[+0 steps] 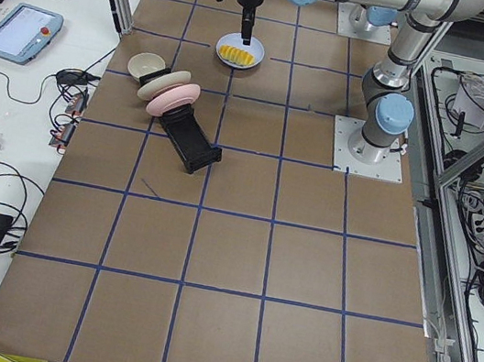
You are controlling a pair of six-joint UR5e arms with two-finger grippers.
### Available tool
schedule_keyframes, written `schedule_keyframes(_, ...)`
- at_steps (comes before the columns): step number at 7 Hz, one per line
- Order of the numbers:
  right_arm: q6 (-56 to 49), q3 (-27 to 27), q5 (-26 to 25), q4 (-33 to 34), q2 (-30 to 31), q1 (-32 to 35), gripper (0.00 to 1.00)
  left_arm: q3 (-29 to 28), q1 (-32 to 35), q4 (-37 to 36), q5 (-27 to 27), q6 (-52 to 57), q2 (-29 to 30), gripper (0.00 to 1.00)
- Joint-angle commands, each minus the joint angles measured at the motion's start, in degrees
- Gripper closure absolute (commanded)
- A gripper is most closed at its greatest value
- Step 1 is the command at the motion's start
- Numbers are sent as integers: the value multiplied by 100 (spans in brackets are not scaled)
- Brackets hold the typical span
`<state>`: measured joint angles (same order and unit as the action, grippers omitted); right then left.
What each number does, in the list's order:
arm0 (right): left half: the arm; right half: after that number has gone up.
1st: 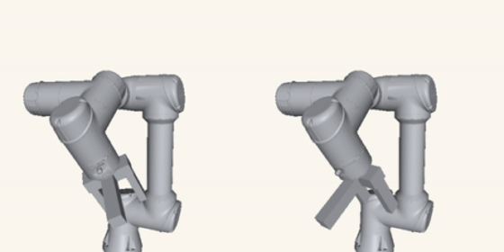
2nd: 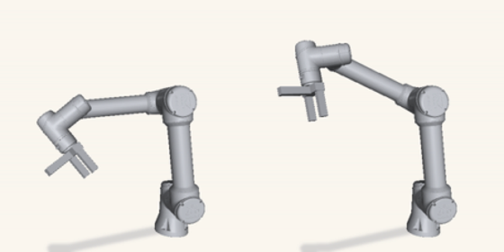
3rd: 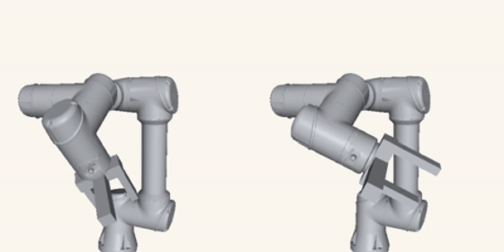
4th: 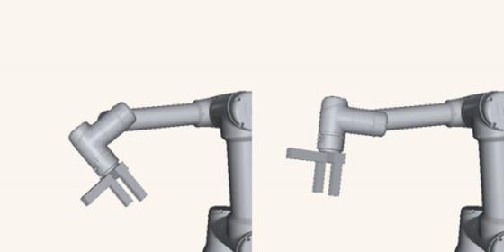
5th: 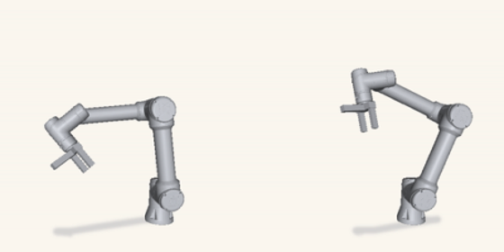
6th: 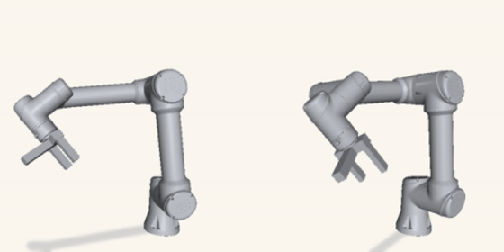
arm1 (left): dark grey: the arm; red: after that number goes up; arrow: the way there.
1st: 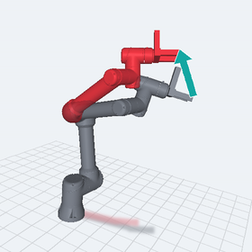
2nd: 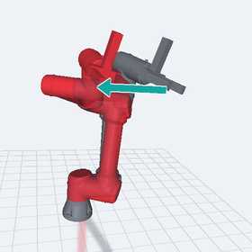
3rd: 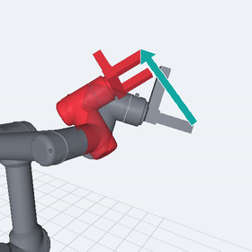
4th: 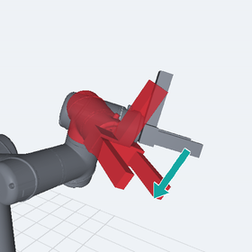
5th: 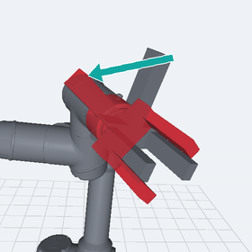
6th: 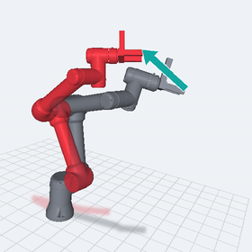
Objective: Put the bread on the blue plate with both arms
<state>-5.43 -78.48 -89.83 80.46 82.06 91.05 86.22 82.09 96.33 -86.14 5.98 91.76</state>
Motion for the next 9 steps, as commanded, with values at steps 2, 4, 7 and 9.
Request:
schedule_keyframes(2, -37, -912, -8, 424, 678, -8, 0, 0, 0, 0, 1, 9, 9, 0)
schedule_keyframes(4, -37, -906, 1, 435, 671, 9, 0, 0, 0, 0, 1, 9, 9, 0)
schedule_keyframes(7, -37, -914, -8, 426, 679, 1, 0, 0, 0, 0, 1, 9, 0, 0)
schedule_keyframes(9, -46, -906, -8, 426, 670, -8, 0, 0, 0, 0, 1, 35, 0, 0)
